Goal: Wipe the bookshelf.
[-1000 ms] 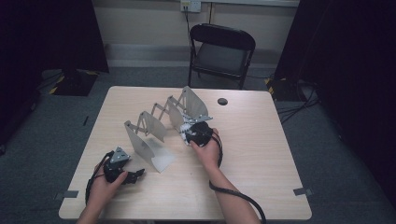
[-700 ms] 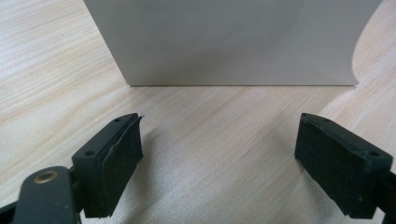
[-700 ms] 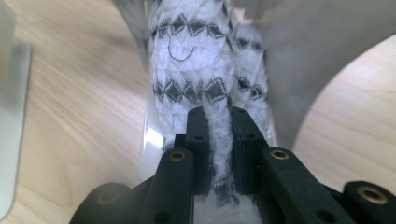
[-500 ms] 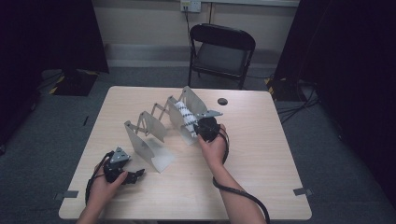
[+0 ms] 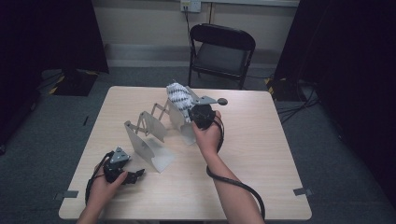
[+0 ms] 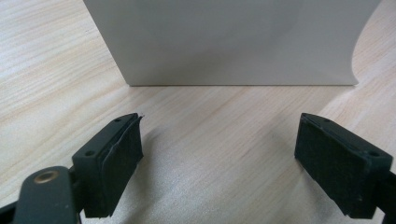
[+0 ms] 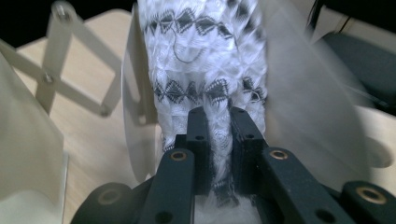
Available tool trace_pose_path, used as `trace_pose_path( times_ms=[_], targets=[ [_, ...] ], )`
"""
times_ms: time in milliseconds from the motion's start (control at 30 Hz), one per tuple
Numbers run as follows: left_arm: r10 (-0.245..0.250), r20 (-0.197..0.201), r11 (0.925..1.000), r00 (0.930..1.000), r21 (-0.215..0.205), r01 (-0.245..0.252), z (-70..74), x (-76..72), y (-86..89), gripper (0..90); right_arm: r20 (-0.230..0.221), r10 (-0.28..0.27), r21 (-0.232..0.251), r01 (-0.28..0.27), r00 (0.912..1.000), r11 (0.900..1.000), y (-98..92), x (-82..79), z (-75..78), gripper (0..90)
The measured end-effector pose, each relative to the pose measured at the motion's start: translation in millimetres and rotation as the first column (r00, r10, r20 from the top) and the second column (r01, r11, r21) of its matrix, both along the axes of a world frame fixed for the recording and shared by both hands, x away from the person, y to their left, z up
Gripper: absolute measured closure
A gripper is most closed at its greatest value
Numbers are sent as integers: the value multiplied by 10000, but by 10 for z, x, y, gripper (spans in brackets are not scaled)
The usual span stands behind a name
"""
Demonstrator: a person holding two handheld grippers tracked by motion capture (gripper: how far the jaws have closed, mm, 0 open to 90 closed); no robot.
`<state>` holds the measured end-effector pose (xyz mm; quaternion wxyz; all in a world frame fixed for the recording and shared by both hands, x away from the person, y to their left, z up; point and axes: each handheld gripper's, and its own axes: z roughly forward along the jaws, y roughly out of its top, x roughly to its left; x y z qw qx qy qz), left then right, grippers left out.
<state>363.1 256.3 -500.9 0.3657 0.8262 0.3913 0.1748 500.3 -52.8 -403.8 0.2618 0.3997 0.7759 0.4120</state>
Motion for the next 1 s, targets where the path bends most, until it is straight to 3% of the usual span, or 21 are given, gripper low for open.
trace_pose_path(
  times_ms=[267,533,1000],
  targets=[
    [1,-29,10000,10000,-45,-1,-2,-1,-2,146,-937,89,-631,-148,9956,9979,-30,11,-429,799],
    [6,11,10000,10000,9,-6,0,-1,0,146,-1675,269,-1038,-448,9855,9936,-131,-55,-751,796],
    [-35,-7,10000,10000,-2,35,0,1,1,146,-1873,474,-1371,-739,9812,9878,-287,-185,-785,792]
  ],
)
